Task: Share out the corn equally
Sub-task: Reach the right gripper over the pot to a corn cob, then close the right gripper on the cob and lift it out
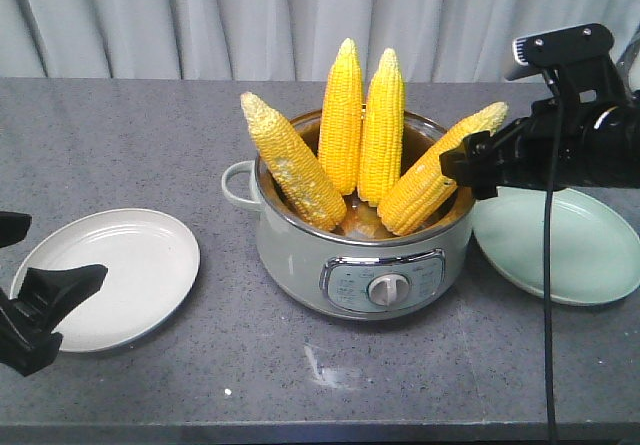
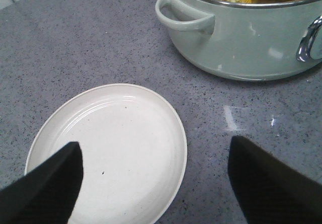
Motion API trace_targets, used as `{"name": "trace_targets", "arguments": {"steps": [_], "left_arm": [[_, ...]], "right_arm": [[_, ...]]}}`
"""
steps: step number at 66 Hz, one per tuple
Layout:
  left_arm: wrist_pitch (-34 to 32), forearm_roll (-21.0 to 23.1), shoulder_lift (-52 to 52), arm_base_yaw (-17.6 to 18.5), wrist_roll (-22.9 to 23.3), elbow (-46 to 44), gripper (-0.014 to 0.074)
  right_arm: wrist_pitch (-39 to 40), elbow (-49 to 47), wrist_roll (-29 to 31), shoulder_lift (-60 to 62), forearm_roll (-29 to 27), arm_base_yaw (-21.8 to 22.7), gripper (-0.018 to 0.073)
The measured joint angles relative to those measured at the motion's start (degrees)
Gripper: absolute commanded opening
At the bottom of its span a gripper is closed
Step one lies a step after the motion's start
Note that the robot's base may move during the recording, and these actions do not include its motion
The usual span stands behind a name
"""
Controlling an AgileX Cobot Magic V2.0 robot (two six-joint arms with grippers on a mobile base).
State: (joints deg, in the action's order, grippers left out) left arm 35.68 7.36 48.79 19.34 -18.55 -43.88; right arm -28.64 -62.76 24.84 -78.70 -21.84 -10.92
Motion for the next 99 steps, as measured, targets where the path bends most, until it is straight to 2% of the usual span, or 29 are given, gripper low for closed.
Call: {"name": "trace_targets", "arguments": {"steps": [12, 28, 34, 41, 51, 57, 83, 91, 99], "left_arm": [[0.0, 0.0, 0.0, 0.0, 0.0, 0.0, 0.0554], [0.0, 0.0, 0.0, 0.0, 0.0, 0.0, 0.0554], [0.0, 0.0, 0.0, 0.0, 0.0, 0.0, 0.0554], [0.0, 0.0, 0.0, 0.0, 0.0, 0.0, 0.0554], [0.0, 0.0, 0.0, 0.0, 0.0, 0.0, 0.0554], [0.0, 0.0, 0.0, 0.0, 0.0, 0.0, 0.0554], [0.0, 0.0, 0.0, 0.0, 0.0, 0.0, 0.0554], [0.0, 0.0, 0.0, 0.0, 0.0, 0.0, 0.0554], [0.0, 0.0, 0.0, 0.0, 0.0, 0.0, 0.0554]], "right_arm": [[0.12, -4.51, 5.79, -6.34, -8.39, 0.0, 0.0579], [-0.56, -8.62, 20.5, -12.62, -23.5, -0.04, 0.0568], [-1.02, -9.21, 24.75, -14.13, -28.07, -0.11, 0.0535], [-1.79, -9.31, 26.82, -15.32, -30.55, -0.18, 0.0452], [-2.46, -9.31, 27.54, -15.9, -30.73, -0.18, 0.0267], [-2.86, -9.31, 27.65, -15.9, -30.79, -0.18, 0.0197], [-7.26, -11.42, 26.9, -11.77, -29.11, -0.18, 0.0193], [-8.77, -13.89, 21.98, -8.34, -23.44, -0.18, 0.0196], [-12.6, -17.76, 12.88, -6.23, -11.95, -0.18, 0.0197]]}}
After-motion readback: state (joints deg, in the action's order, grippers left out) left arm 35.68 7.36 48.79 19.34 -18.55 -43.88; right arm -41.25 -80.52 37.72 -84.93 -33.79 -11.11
